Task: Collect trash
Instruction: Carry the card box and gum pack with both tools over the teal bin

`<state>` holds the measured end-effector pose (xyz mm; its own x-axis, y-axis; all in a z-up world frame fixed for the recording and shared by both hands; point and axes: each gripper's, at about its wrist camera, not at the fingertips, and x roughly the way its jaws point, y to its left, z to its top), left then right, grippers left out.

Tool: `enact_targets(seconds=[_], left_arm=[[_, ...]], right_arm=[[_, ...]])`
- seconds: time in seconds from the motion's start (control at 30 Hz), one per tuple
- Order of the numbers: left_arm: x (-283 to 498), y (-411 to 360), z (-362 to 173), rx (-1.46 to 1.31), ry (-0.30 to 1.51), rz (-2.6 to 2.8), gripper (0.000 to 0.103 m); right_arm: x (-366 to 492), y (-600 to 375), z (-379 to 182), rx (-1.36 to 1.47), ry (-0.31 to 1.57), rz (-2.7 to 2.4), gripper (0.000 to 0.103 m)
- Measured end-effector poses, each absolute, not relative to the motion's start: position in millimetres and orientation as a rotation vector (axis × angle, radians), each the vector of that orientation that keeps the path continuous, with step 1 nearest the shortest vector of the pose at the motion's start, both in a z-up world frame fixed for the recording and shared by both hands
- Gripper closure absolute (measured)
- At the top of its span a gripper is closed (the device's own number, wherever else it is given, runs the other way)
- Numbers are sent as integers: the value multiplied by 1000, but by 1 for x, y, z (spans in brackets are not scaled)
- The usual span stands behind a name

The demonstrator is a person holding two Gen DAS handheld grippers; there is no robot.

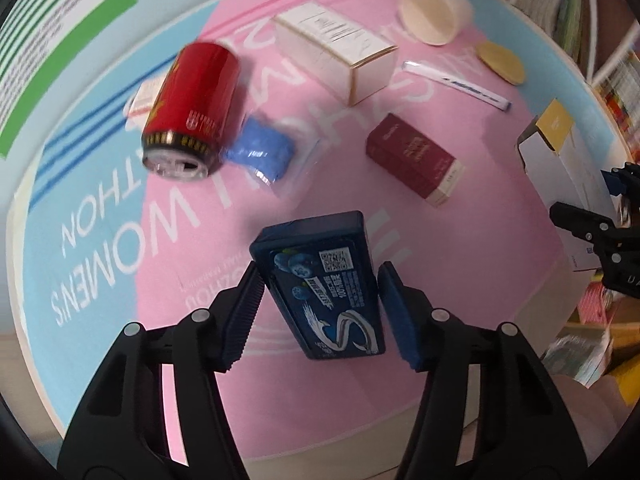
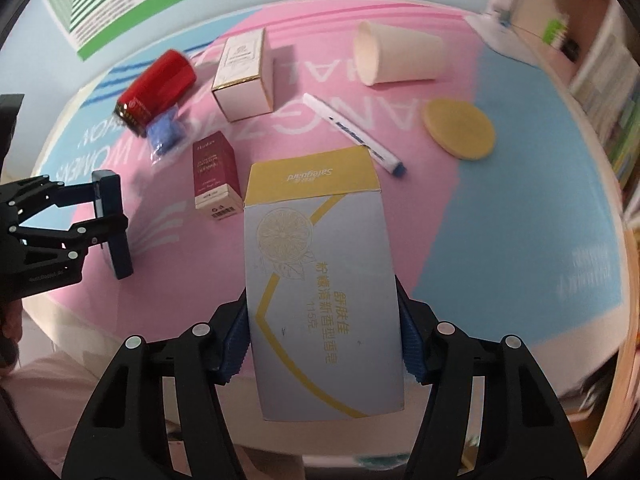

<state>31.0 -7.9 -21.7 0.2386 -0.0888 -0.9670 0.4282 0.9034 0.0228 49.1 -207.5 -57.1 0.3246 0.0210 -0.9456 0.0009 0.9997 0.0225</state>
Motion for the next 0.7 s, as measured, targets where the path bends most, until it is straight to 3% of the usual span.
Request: enact_targets(seconds=[0.7], left_arm=[[-78, -144, 15, 782, 1024, -876, 52]], right_arm=[[-178, -262, -28, 437, 1076, -544, 41]])
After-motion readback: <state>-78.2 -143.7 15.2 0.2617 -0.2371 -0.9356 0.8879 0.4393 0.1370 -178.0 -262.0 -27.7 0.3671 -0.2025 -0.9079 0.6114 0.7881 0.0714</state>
